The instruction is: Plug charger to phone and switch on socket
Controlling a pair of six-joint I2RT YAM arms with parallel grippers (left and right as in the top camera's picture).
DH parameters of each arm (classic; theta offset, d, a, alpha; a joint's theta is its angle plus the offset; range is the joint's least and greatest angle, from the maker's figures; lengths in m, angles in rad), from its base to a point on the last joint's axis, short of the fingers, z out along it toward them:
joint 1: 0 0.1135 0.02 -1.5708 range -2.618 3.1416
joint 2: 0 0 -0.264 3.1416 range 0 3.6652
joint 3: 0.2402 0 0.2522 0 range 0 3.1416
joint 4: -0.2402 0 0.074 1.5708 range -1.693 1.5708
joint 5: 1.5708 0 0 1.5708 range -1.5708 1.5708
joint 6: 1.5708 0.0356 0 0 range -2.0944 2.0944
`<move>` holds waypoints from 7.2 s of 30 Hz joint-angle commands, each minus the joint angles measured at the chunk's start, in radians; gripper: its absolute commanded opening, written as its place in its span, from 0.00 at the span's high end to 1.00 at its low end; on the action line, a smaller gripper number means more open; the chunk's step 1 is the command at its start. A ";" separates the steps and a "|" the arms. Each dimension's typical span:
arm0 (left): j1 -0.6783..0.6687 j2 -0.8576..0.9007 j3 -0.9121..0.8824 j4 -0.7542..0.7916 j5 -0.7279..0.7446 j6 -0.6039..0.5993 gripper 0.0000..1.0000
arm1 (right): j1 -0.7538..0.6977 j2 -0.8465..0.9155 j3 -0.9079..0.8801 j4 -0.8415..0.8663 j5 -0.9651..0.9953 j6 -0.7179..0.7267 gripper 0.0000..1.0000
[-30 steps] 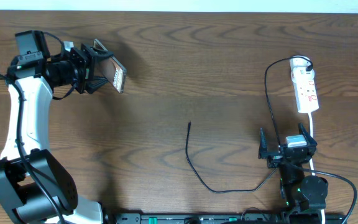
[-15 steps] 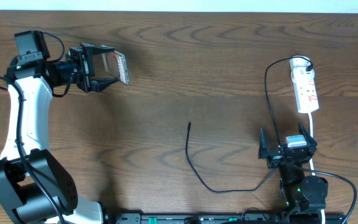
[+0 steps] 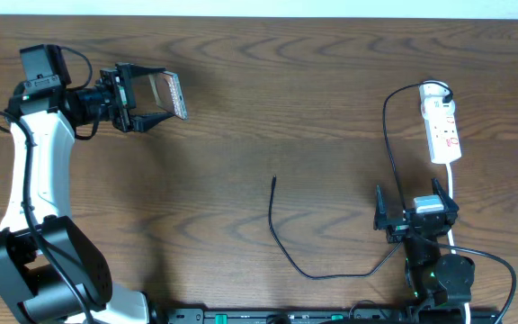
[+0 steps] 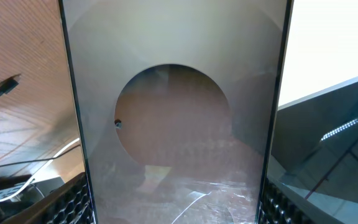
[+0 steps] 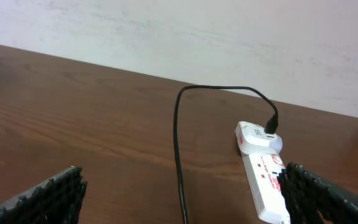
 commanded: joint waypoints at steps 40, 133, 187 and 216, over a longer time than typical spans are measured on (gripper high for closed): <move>-0.108 -0.036 0.012 -0.109 -0.480 0.073 0.93 | -0.006 0.649 0.682 -0.084 -0.504 0.563 0.01; -0.487 -0.035 0.010 -0.210 -1.002 -0.238 0.92 | 0.558 2.052 1.074 0.810 -0.814 1.328 0.74; -0.507 -0.035 0.009 -0.207 -1.004 -0.190 0.12 | 0.537 2.052 1.074 0.809 -0.822 1.294 0.99; -0.255 -0.034 0.000 -0.013 -0.597 0.383 0.11 | 0.314 2.052 1.074 0.887 -0.766 2.034 0.99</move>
